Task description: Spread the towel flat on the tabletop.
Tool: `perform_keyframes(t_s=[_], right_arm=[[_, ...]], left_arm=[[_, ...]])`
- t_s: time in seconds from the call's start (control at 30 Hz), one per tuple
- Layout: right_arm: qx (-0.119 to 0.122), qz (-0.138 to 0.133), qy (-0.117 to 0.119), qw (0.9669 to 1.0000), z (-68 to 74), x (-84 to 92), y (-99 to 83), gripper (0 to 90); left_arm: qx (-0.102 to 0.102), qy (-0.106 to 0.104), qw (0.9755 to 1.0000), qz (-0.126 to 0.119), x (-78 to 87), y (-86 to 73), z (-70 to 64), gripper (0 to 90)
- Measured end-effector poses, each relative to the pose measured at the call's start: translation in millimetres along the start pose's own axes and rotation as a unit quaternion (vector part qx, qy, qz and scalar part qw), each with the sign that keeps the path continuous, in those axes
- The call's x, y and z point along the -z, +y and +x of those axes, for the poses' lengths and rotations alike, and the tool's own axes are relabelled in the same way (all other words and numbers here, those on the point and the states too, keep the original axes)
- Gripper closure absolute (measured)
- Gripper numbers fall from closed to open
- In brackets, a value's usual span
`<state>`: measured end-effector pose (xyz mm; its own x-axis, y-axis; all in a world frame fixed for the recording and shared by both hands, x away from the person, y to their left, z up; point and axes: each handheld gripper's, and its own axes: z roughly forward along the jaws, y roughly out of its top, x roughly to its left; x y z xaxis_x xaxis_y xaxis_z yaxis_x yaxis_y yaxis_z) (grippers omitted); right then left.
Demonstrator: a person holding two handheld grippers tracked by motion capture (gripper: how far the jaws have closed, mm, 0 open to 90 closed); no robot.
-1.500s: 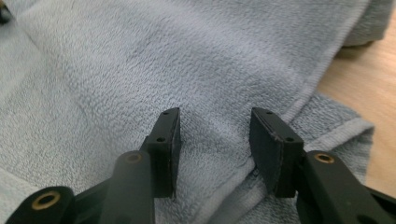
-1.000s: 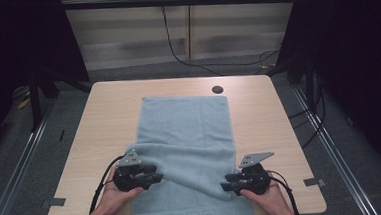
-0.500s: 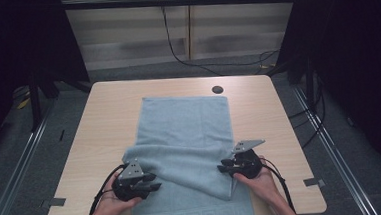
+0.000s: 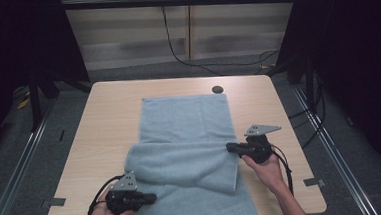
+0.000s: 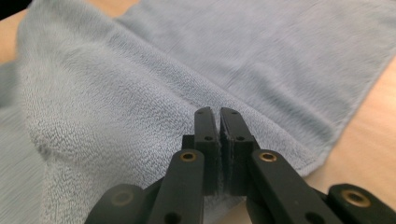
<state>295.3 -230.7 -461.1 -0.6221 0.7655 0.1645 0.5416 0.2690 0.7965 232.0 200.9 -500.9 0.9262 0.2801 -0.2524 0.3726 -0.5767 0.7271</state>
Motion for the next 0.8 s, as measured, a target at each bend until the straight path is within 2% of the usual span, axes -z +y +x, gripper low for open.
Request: perform_keyframes(t_s=[0.03,0.07,0.13,0.17,0.2,0.27,0.3,0.33,0.43,0.47,0.57,0.63,0.67,0.73,0.77,0.8], right_arm=[[-0.005,-0.004,-0.004,1.0,-3.0,-0.8,2.1,85.6],[-0.006,-0.005,-0.009,0.9999,-5.5,-1.6,3.1,85.4],[-0.003,0.002,-0.036,0.9994,-11.5,-6.7,4.6,84.1],[-0.002,0.015,-0.044,0.9989,-14.4,-10.6,4.0,82.1],[-0.002,0.025,-0.046,0.9986,-16.8,-14.9,2.6,81.4],[-0.004,0.039,-0.039,0.9984,-19.0,-22.2,0.0,75.7],[-0.004,0.038,-0.038,0.9986,-18.4,-23.6,-0.3,72.8],[-0.003,0.029,-0.027,0.9992,-16.7,-24.7,0.4,70.0],[0.011,0.015,-0.015,0.9997,-9.2,-27.1,7.5,67.6],[0.015,0.016,-0.004,0.9997,-7.6,-29.4,10.1,67.6],[0.018,0.031,0.024,0.9991,-2.9,-41.8,13.0,67.9],[0.027,0.05,0.034,0.9978,0.8,-51.5,10.5,67.9],[0.03,0.059,0.035,0.9972,2.1,-54.4,8.9,67.9],[0.033,0.076,0.042,0.9957,5.3,-60.0,2.0,67.7],[0.037,0.088,0.043,0.9945,7.0,-61.6,-1.9,67.7],[0.038,0.092,0.041,0.9942,9.8,-61.9,-6.6,67.1]], left_arm=[[-0.001,-0.011,0.9999,0.0,1.8,-1.6,-2.3,86.6],[-0.003,-0.034,0.9994,-0.003,3.9,-3.6,-5.8,86.6],[0.001,-0.047,0.9988,-0.017,8.0,-3.5,-9.0,86.1],[0.001,-0.055,0.9981,-0.028,9.9,-2.1,-8.6,85.8],[0.004,-0.05,0.998,-0.038,12.2,0.8,-7.6,84.4],[0.021,-0.032,0.9973,-0.063,16.5,8.3,-1.0,70.9],[0.03,-0.02,0.9963,-0.078,18.8,15.0,5.7,68.2],[0.035,-0.001,0.9961,-0.081,20.3,21.1,12.3,63.8],[0.052,0.026,0.9936,-0.097,21.7,40.2,38.8,62.1],[0.057,0.051,0.9923,-0.097,20.4,46.4,47.9,62.0],[0.073,0.101,0.9882,-0.089,11.6,56.3,76.0,63.7],[0.081,0.112,0.988,-0.069,1.9,56.1,86.3,65.0],[0.08,0.119,0.9882,-0.054,-5.1,54.0,89.1,65.0],[0.076,0.109,0.9904,-0.037,-13.6,48.3,87.6,65.5],[0.067,0.111,0.9913,-0.023,-17.3,44.8,84.1,65.7],[0.054,0.115,0.9916,-0.023,-19.2,40.8,79.4,65.9]])
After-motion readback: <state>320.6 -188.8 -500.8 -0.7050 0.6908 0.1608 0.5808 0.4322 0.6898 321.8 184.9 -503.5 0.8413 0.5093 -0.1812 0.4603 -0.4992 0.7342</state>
